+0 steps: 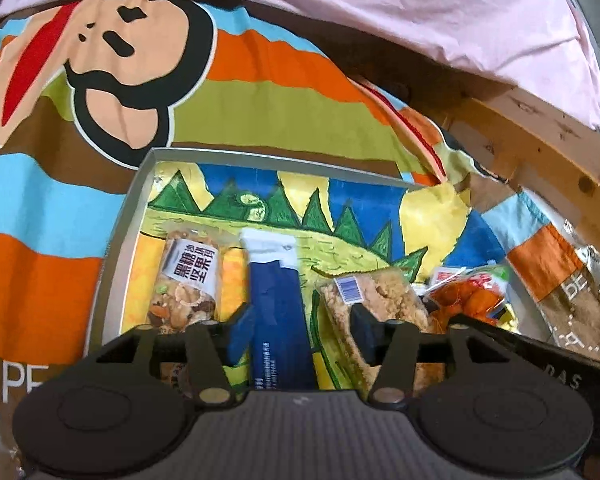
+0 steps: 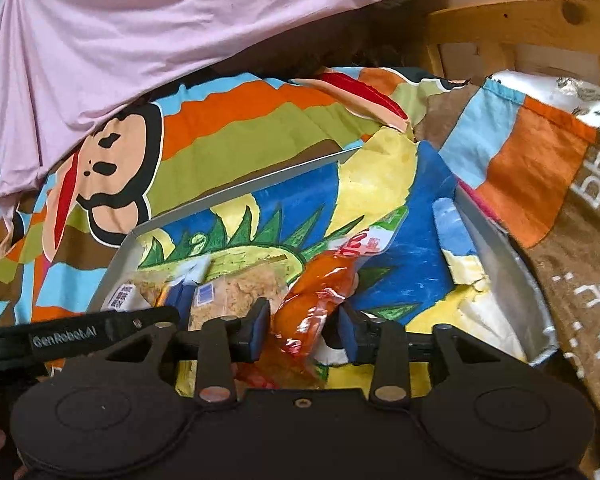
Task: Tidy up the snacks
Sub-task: 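Lower the blue packet into the tray with the left tool while the right tool places the orange packet, then open both tools and withdraw them from the tray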
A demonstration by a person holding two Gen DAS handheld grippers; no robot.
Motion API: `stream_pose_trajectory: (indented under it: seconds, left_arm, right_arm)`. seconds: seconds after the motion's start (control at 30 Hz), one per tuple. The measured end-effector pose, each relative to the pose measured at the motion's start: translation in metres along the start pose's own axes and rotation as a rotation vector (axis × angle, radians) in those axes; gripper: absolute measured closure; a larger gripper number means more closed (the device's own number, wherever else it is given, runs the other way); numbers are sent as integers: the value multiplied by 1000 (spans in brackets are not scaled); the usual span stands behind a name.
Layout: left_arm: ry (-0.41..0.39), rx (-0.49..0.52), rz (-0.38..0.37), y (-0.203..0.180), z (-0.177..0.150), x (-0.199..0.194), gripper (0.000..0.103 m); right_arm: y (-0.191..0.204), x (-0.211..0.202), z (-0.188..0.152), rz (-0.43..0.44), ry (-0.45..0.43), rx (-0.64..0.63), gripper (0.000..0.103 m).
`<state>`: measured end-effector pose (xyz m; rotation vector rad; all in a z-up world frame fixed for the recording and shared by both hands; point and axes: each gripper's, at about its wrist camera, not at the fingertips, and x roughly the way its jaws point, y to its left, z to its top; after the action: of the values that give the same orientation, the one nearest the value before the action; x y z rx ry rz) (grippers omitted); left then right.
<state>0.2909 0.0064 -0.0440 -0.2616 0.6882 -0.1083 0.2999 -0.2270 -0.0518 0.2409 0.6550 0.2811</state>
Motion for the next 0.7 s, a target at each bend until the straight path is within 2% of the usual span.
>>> stream_pose_trajectory:
  seconds: [0.03, 0.1, 0.23, 0.37, 0.43, 0.5, 0.7]
  left_arm:
    - [-4, 0, 3, -1, 0, -2, 36]
    - [-18, 6, 5, -3, -1, -9, 29]
    - [-32, 22, 12, -6, -6, -26, 23]
    - [-62, 23, 24, -8, -12, -51, 13]
    - [-75, 16, 26, -7, -16, -64, 11]
    - [-83, 15, 28, -7, -21, -77, 6]
    - [-131, 53, 45, -16, -43, -123, 1]
  right_arm:
    - [0, -4, 0, -4, -4, -5, 43]
    - [2, -14, 1, -7, -16, -18, 41]
    - [9, -38, 0, -9, -60, -59, 33]
    - [16, -67, -2, -13, -109, -85, 27]
    - [19, -83, -5, -14, -135, -102, 17]
    - [22, -101, -11, -12, -164, -117, 14]
    - [29, -145, -30, -19, -206, -129, 4]
